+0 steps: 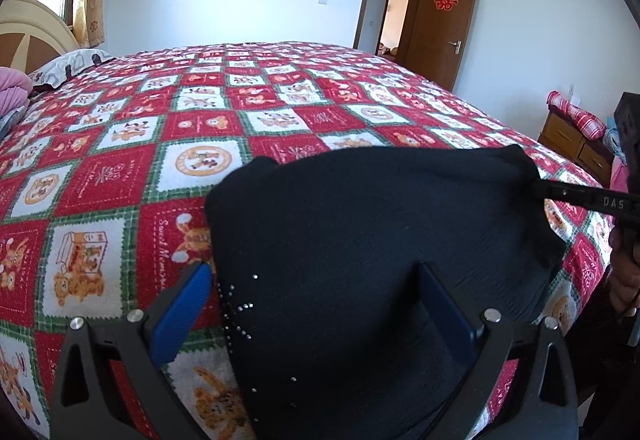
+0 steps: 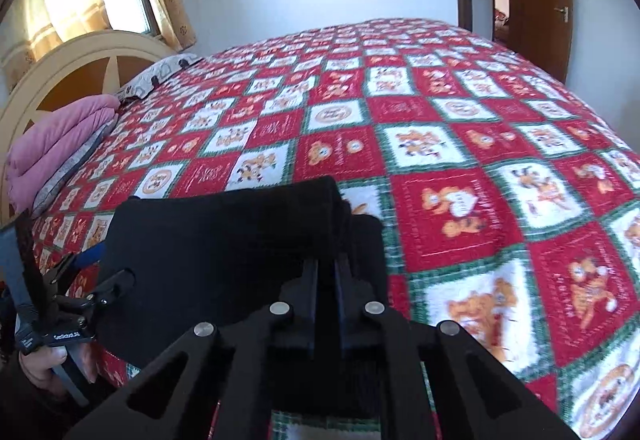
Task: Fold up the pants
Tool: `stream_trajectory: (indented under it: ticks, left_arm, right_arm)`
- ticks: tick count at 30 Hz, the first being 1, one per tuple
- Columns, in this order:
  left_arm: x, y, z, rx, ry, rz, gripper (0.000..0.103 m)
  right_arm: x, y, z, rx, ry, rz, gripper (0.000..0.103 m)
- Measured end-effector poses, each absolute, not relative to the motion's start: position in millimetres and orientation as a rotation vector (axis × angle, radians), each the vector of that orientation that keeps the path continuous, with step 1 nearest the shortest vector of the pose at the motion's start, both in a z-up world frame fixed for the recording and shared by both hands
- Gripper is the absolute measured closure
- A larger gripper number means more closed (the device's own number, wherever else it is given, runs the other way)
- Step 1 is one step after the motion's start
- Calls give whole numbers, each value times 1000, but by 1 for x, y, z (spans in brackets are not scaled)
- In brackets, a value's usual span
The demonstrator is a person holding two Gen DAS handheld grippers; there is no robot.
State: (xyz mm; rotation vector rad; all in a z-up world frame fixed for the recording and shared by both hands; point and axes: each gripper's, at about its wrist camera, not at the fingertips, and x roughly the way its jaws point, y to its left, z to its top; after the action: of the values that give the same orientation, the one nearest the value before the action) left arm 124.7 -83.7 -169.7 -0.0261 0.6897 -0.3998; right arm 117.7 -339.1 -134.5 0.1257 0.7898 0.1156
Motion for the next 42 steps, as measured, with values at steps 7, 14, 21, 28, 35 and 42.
stream_trajectory:
  ticks: [7, 14, 21, 28, 35, 42]
  left_arm:
    - [129, -83, -176, -26, 714, -391, 0]
    - [128, -82, -177, -33, 714, -394, 0]
    - [127, -83, -176, -22, 711, -389, 0]
    - [130, -79, -180, -44, 718, -401, 0]
    - [134, -81, -183, -44, 720, -414, 0]
    - [132, -61, -180, -114, 730, -403, 0]
  right_arm:
    - [132, -361, -165, 127, 856, 12, 103]
    - [121, -371, -150, 157, 789, -8, 102]
    - [105, -322, -118, 53, 661, 97, 31]
    - [116, -334, -140, 87, 711, 64, 31]
    - [130, -365, -170, 238, 816, 77, 31]
    - [127, -371, -173, 288, 810, 118, 31]
